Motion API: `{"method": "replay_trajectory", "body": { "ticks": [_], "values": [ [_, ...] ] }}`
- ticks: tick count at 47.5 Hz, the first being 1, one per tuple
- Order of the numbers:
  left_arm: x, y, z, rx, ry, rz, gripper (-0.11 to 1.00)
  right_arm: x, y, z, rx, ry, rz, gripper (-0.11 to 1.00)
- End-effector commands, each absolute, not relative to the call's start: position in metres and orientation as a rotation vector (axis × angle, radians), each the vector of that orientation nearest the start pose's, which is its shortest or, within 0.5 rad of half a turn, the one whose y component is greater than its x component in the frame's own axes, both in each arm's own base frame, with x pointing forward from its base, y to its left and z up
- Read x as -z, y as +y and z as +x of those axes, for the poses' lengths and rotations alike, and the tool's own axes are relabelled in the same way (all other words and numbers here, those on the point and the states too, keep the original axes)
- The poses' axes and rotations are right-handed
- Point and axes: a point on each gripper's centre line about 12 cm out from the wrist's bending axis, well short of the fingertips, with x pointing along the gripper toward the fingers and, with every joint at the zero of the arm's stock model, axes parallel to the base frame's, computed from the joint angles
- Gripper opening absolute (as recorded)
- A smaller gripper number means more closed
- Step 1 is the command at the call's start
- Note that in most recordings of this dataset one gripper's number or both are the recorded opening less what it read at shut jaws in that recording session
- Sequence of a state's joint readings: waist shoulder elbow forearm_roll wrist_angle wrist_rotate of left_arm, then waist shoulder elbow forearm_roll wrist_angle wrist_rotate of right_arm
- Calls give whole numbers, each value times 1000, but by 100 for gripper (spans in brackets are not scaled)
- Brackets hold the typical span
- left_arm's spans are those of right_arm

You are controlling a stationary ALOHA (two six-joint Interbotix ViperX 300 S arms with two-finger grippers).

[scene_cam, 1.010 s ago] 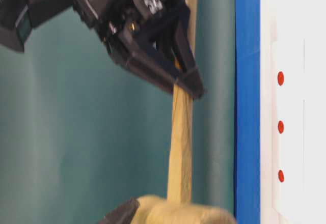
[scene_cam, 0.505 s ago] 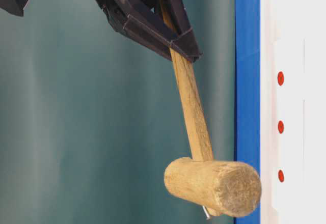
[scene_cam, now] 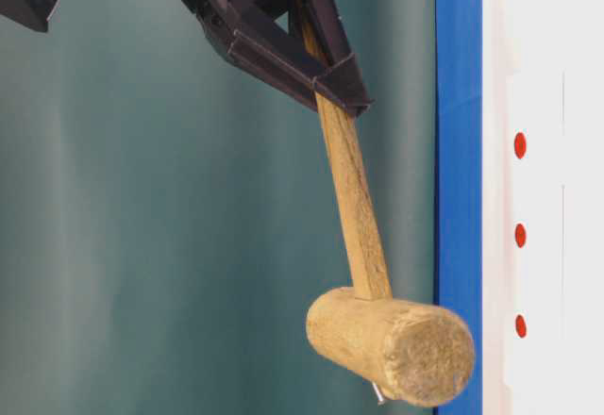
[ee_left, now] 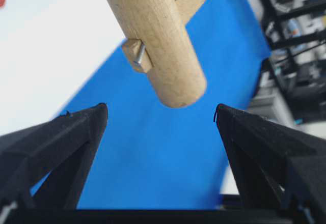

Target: Hit the mark with a hammer.

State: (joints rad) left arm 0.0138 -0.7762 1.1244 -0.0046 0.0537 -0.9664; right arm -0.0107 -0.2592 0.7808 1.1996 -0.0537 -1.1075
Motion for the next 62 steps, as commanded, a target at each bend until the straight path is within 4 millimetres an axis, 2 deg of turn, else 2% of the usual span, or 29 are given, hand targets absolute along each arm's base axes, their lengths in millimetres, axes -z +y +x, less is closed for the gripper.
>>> {"method": "replay_trajectory", "body": {
  "ticks": [1,16,29,40,51,62],
  "values": [
    [-240,5,225,-191,345,-885,91,-241,0,350,67,454,102,8],
    [-241,14,225,-148,350,-474,91,-238,39,361,59,431,162,8],
    [-237,27,223,-162,366,-237,91,-225,84,367,46,423,206,8],
    [-237,35,221,-172,372,-126,91,-212,110,372,54,418,228,8],
    [-238,35,222,-172,363,-124,91,-201,115,381,67,436,233,8],
    [-236,35,220,-173,364,-128,91,-175,124,392,62,505,248,8]
  ]
}}
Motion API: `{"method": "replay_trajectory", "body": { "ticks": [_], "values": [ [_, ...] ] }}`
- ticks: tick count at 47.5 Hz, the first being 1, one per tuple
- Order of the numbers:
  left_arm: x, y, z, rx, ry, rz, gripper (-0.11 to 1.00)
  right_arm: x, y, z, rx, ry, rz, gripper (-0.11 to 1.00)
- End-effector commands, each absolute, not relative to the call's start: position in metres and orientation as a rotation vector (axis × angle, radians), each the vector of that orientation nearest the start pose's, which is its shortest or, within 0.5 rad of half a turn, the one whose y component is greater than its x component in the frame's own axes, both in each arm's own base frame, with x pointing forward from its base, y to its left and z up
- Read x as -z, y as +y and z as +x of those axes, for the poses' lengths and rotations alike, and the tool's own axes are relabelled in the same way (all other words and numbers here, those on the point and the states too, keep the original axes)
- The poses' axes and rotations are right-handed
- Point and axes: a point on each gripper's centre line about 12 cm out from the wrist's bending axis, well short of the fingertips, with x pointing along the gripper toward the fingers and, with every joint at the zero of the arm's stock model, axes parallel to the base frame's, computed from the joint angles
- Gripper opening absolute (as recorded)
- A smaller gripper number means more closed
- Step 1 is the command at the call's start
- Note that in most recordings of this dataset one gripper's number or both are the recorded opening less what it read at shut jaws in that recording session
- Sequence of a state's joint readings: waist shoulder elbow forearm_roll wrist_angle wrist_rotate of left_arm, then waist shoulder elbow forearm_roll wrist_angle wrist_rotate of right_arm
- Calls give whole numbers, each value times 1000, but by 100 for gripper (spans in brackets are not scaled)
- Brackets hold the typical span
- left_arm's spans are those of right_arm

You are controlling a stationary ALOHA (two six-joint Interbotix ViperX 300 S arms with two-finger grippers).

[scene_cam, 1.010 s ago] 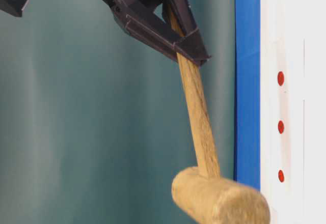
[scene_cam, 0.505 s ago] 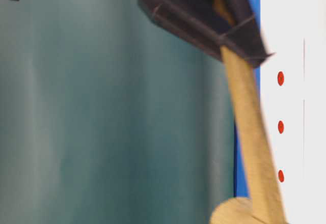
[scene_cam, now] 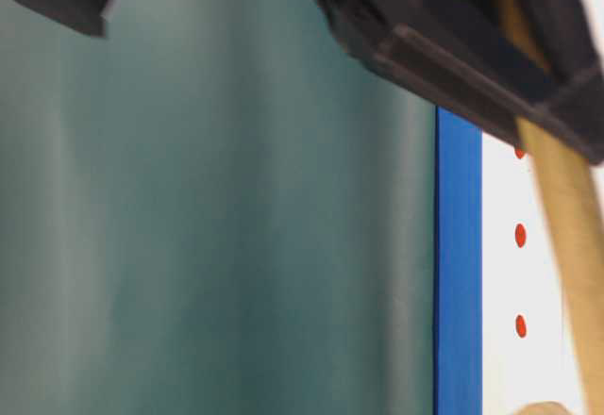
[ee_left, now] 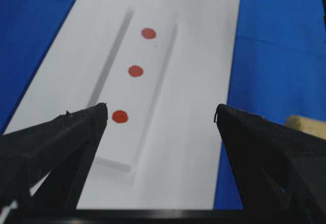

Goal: Hit the mark with a hammer.
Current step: 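Carry the mallet to the table front and release it with the right gripper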

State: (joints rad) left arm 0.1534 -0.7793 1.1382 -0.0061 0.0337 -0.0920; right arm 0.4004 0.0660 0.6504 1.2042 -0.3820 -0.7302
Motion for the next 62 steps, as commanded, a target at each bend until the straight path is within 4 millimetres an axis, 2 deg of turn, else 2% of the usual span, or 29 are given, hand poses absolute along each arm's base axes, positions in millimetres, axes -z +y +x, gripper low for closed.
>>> {"method": "replay_trajectory", "body": {
  "ticks": [1,15,29,42,62],
  "values": [
    [-236,35,220,-173,364,-128,91,-172,124,393,62,511,251,8],
    [-235,35,219,-173,367,-128,91,-139,129,400,85,584,276,8],
    [-235,35,219,-173,369,-128,91,-122,133,399,70,642,275,8],
    [-234,34,219,-173,375,-128,91,-98,135,397,68,705,256,8],
    [-234,34,219,-173,375,-128,91,-92,136,395,62,726,254,8]
  ]
}}
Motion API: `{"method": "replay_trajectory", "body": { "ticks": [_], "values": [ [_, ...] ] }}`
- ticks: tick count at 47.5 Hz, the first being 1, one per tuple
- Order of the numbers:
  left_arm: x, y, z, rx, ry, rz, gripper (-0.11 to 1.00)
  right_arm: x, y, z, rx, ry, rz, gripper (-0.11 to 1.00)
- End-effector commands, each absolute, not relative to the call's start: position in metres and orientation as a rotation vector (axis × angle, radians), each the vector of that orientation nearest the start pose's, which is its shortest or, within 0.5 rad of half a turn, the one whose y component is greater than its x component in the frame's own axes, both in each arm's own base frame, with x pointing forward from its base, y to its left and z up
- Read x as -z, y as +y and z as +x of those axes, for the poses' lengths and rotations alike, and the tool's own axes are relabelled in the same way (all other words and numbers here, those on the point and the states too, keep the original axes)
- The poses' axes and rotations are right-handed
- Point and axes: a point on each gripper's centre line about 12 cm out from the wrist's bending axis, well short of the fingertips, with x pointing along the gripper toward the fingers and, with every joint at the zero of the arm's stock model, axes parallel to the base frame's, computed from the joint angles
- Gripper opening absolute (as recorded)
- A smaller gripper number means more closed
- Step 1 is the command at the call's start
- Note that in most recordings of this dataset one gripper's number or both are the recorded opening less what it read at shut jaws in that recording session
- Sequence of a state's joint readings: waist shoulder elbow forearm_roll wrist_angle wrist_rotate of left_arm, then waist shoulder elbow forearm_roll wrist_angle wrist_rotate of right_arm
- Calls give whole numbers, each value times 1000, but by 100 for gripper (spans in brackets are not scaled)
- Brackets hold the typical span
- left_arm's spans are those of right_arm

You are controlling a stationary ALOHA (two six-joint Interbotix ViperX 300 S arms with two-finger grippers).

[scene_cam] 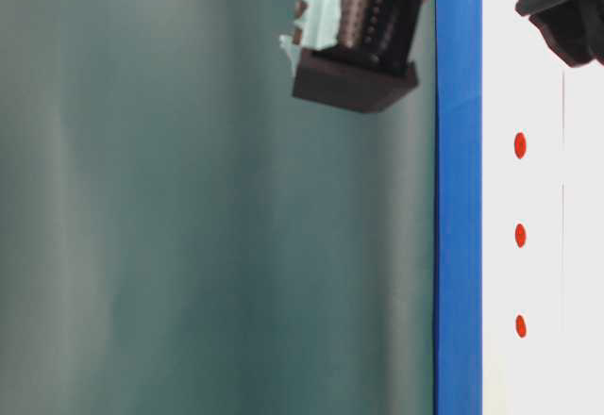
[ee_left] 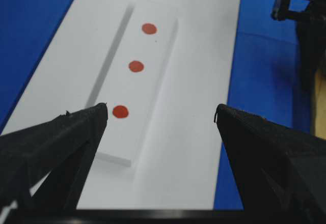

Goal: Hit the mark with a hammer.
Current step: 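Carry the mallet to the table front and release it with the right gripper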

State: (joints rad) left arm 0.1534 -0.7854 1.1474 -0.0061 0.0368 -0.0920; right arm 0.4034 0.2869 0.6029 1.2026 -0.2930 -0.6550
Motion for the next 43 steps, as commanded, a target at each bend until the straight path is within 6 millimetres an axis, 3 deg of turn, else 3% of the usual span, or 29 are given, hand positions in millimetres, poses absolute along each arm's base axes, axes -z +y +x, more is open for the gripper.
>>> {"method": "replay_trajectory", "body": {
  "ticks": [1,11,18,22,25,32,43],
  "values": [
    [-234,34,219,-173,376,-128,91,-92,135,395,64,726,255,9],
    [-234,34,219,-173,376,-128,91,-92,136,395,57,731,258,13],
    [-234,34,219,-173,376,-128,91,-94,136,396,55,725,260,50],
    [-233,34,218,-174,376,-130,91,-103,137,395,47,709,261,76],
    [-233,34,218,-174,378,-130,91,-112,136,394,40,689,263,90],
    [-233,34,218,-174,386,-129,91,-142,133,386,16,632,270,82],
    [-229,32,216,-164,415,-127,91,-181,124,367,-14,549,254,83]
  ]
}}
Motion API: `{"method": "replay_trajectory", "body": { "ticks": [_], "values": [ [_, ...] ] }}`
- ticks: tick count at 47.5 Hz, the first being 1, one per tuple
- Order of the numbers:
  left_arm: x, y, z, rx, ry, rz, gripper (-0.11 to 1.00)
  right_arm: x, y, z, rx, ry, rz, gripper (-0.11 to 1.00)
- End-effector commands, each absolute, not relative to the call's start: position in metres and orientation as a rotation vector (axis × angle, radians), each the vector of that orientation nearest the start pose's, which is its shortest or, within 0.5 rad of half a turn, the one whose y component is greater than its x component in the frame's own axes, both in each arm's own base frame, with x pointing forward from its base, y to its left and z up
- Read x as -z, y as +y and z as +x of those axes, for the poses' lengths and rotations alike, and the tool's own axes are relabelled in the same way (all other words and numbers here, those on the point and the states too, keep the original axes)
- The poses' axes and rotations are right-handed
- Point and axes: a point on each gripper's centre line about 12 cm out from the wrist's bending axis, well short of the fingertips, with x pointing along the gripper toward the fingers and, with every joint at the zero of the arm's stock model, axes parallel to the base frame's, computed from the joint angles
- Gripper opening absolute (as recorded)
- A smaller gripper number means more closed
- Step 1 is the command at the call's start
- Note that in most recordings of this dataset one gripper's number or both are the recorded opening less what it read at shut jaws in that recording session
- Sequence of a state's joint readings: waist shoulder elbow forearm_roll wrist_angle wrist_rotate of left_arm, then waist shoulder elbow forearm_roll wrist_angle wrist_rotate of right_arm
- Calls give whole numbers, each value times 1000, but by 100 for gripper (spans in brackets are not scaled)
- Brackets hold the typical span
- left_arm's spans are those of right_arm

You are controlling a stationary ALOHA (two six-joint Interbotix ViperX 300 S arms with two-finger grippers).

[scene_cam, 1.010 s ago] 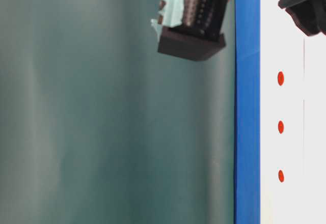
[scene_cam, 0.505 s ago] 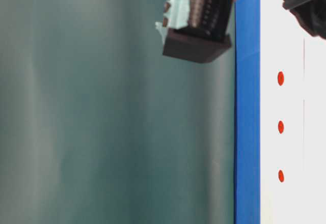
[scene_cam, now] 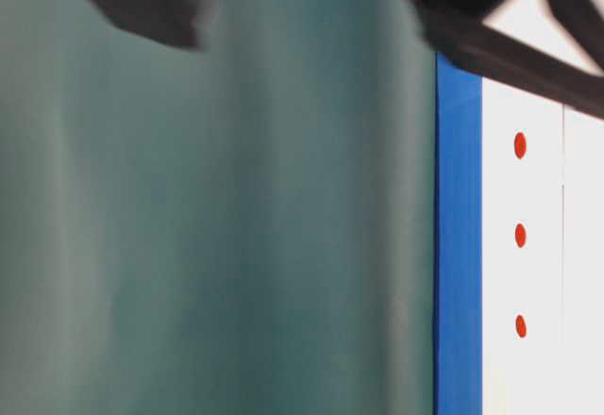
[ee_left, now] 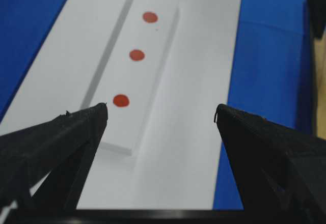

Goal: Hit the mark with a hammer.
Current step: 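Carry the mallet to the table front and release it with the right gripper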

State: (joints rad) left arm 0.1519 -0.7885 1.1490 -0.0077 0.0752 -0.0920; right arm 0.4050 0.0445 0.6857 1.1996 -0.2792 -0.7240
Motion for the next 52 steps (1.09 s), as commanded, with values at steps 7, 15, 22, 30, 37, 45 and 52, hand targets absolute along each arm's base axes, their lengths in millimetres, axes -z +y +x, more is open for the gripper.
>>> {"method": "replay_trajectory", "body": {
  "ticks": [7,15,22,30,37,45,52],
  "values": [
    [-231,29,215,-154,408,-125,91,-190,120,363,-21,527,240,83],
    [-232,29,215,-154,405,-123,91,-193,107,366,8,515,232,83],
    [-232,29,215,-152,404,-116,91,-199,74,368,68,494,204,83],
    [-232,29,215,-151,402,-110,91,-217,21,360,156,456,151,83],
    [-234,29,213,-147,387,-108,91,-233,-5,344,174,430,137,83],
    [-243,27,204,-143,335,-100,91,-251,-16,318,170,381,137,83],
    [-252,26,194,-139,279,-78,91,-260,-17,289,167,332,137,83]
  ]
}}
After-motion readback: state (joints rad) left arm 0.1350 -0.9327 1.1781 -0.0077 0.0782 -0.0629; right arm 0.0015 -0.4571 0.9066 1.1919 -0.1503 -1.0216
